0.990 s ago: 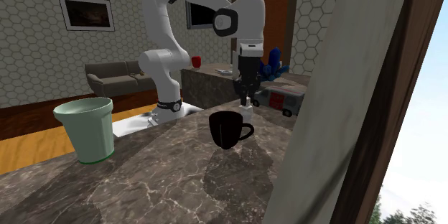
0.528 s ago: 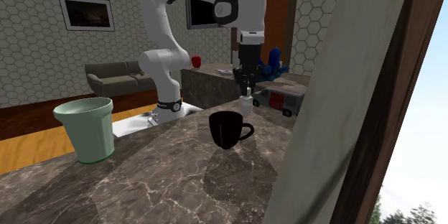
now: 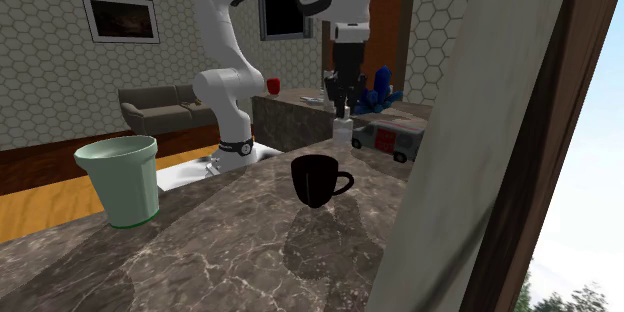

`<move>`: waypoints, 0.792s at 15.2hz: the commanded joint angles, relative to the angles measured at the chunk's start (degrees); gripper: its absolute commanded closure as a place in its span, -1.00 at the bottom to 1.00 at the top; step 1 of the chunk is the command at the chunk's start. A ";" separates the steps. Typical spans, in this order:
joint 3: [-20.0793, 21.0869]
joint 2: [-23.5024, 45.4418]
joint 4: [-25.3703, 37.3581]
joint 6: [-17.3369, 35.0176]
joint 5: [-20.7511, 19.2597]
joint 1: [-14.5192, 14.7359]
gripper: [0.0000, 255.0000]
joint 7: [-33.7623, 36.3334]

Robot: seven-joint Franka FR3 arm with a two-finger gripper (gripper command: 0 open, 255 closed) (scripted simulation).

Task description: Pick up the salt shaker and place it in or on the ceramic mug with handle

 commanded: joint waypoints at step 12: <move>-0.14 -1.95 8.34 -10.32 -0.04 -0.01 1.00 0.13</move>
